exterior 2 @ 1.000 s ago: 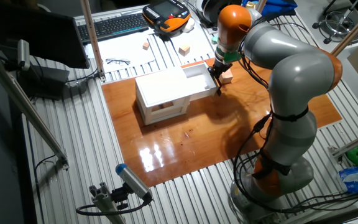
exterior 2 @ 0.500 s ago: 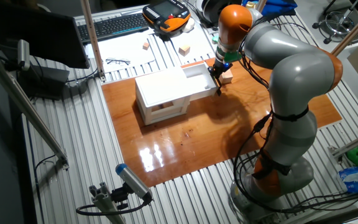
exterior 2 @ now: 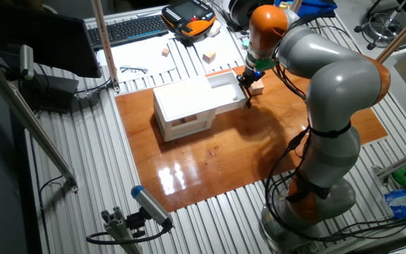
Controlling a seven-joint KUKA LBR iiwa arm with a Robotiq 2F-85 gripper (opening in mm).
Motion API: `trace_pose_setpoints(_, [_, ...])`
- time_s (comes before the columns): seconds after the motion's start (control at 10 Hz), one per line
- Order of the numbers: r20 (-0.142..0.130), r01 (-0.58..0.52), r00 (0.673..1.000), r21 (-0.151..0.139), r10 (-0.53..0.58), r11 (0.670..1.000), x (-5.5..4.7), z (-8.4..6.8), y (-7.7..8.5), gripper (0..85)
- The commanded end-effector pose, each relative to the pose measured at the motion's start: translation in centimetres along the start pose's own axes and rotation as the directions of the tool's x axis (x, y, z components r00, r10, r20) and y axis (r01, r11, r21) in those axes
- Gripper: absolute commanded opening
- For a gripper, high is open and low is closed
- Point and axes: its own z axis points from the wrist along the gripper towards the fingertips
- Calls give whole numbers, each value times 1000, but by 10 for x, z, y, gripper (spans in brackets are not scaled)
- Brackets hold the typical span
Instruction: Put things in the drawer
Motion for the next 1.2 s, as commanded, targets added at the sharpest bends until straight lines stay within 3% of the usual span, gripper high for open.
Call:
trace_pose_setpoints(0.0, [0,-8,1000,-10,8,1000,0,0,-1,340])
trace_pose_setpoints(0.4, [0,-25,1000,-7,25,1000,5,-12,-6,340])
trace_pose_setpoints(0.8, [19,-28,999,-1,28,1000,13,-21,-17,340])
trace_pose_setpoints(1.1, [56,-36,998,14,35,999,16,-20,-24,850])
